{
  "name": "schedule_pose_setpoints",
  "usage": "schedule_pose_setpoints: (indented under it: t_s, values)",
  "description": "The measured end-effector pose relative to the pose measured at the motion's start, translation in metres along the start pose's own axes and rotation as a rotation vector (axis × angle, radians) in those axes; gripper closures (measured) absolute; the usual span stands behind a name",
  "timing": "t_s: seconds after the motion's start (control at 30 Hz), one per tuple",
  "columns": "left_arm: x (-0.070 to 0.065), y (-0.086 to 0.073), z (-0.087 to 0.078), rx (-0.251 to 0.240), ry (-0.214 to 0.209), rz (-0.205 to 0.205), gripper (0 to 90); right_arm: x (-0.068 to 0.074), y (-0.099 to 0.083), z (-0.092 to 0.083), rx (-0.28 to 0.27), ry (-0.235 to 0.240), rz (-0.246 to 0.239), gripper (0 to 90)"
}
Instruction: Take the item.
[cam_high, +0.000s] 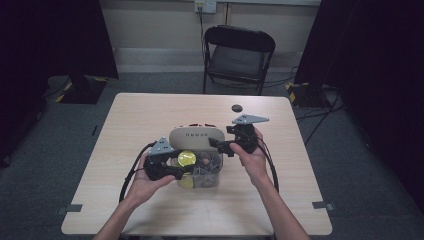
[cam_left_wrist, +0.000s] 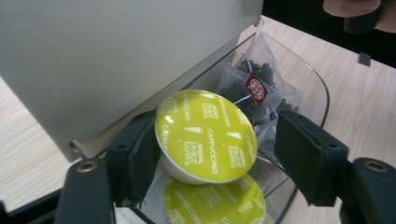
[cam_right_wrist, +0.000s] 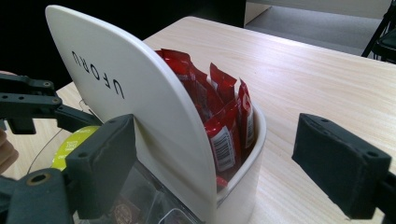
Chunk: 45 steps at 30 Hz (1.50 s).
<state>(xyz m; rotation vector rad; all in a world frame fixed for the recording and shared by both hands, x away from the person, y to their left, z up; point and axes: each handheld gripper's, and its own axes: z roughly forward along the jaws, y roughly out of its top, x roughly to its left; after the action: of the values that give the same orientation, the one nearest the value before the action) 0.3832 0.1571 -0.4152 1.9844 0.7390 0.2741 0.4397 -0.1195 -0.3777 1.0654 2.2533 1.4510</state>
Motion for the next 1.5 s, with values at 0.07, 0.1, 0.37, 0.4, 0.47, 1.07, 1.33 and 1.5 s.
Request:
schedule_pose_setpoints:
  t_s: [0.07,0.1,0.37,0.4,0.47,1.07,1.33,1.5]
  values:
    - [0.0,0.0,0.001,0.008,-0.001,-0.001,35.0,-0.001,0.0,0.0,-0.001,-0.002,0.004,12.8]
    - [0.0,0.0,0.002,0.009,-0.001,0.001,35.5,-0.001,-0.001,-0.001,-0.003,-0.004,0.006,12.8]
    - [-0.004,0.001,0.007,0.014,-0.009,0.018,33.5,0.0,-0.002,0.0,-0.002,-0.004,0.012,12.8]
    - [-0.003,0.001,0.007,0.025,-0.015,0.015,33.9,0.0,-0.001,0.0,-0.001,-0.004,0.011,12.8]
    - [-0.003,0.002,0.008,0.036,-0.012,0.017,36.1,0.0,-0.002,0.0,-0.001,-0.004,0.01,12.9]
    - [0.0,0.003,0.011,0.053,-0.048,0.004,37.5,0.001,-0.001,0.001,0.005,-0.005,0.007,12.9]
    - [0.001,0.004,0.007,0.03,-0.056,-0.007,37.6,0.0,-0.001,0.001,0.005,-0.003,0.009,12.8]
    - [0.003,0.006,0.0,0.009,-0.063,-0.016,37.6,0.0,-0.001,0.001,0.004,0.0,0.01,12.8]
